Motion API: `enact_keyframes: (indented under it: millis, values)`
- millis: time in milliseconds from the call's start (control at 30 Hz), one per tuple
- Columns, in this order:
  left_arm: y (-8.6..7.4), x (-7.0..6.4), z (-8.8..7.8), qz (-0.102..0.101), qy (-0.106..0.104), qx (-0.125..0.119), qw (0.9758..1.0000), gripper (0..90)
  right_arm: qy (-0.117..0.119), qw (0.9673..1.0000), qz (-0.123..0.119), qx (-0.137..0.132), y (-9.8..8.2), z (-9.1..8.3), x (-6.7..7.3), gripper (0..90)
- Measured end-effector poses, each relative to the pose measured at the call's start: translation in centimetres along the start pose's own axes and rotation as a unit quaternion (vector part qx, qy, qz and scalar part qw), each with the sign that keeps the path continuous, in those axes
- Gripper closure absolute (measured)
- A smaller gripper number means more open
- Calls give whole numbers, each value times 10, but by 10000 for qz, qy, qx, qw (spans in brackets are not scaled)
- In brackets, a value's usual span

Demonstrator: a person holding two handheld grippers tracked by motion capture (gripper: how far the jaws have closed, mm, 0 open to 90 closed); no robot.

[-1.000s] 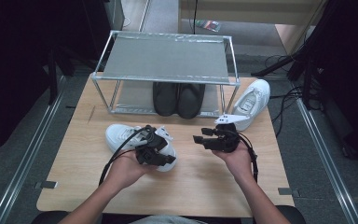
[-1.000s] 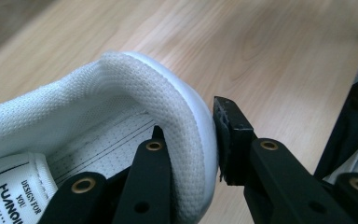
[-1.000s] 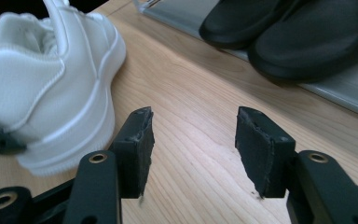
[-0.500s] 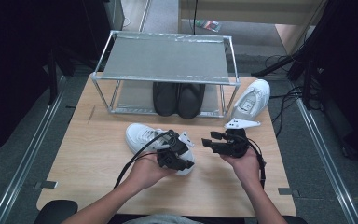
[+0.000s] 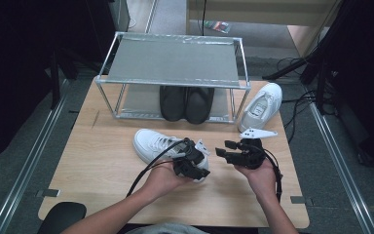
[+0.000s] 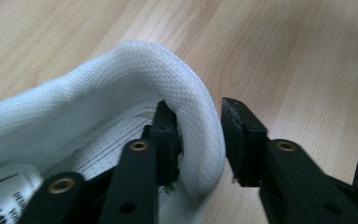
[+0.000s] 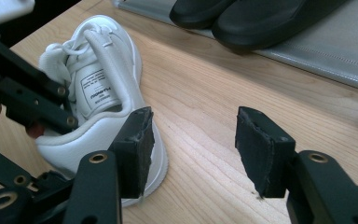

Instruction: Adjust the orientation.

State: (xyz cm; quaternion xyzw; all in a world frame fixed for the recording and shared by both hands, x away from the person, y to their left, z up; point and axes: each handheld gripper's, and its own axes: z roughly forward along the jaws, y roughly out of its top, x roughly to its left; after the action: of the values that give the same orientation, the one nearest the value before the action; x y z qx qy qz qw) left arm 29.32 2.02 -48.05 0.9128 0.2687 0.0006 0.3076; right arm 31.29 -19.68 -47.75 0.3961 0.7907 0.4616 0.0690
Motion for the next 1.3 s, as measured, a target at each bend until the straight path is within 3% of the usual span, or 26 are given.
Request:
enact_keyframes:
  millis: [67, 133, 333, 367, 600, 700, 767, 900, 1033, 1100, 1200, 1300]
  values:
    - [0, 1, -6, 14, -13, -53, 10000, 585, 12, 10000, 0, -2, 0, 0, 0, 481]
    - [0, 2, -14, 27, 56, -151, 9999, 568, 65, 10000, 43, 10, 0, 0, 0, 496]
    - [-3, 10, -35, -50, -3, -305, 9995, 511, 137, 9999, -1, 42, 2, 3, 2, 494]
    - [-7, 13, -45, -137, 31, -388, 9991, 504, 145, 9999, -18, 41, 3, 5, 2, 494]
    - [-22, 25, -70, -397, 207, -562, 9974, 476, 273, 9994, -148, 117, 10, 17, 5, 495]
    - [-28, 28, -76, -495, 118, -740, 9960, 481, 402, 9989, -173, 196, 14, 24, 8, 532]
    - [-33, 27, -84, -521, 218, -829, 9950, 475, 488, 9984, -190, 216, 16, 29, 9, 553]
    - [-42, 29, -89, -616, 420, -778, 9942, 471, 620, 9974, -247, 269, 22, 39, 13, 576]
    - [-52, 32, -95, -708, 568, -796, 9927, 483, 716, 9965, -287, 313, 26, 47, 16, 617]
    - [-62, 37, -100, -837, 756, -879, 9897, 490, 753, 9959, -352, 352, 29, 53, 18, 635]
    - [-73, 45, -105, -926, 913, -931, 9871, 555, 744, 9954, -467, 382, 32, 63, 22, 686]
    - [-84, 54, -107, -1124, 898, -914, 9854, 662, 790, 9955, -386, 365, 37, 68, 21, 762]
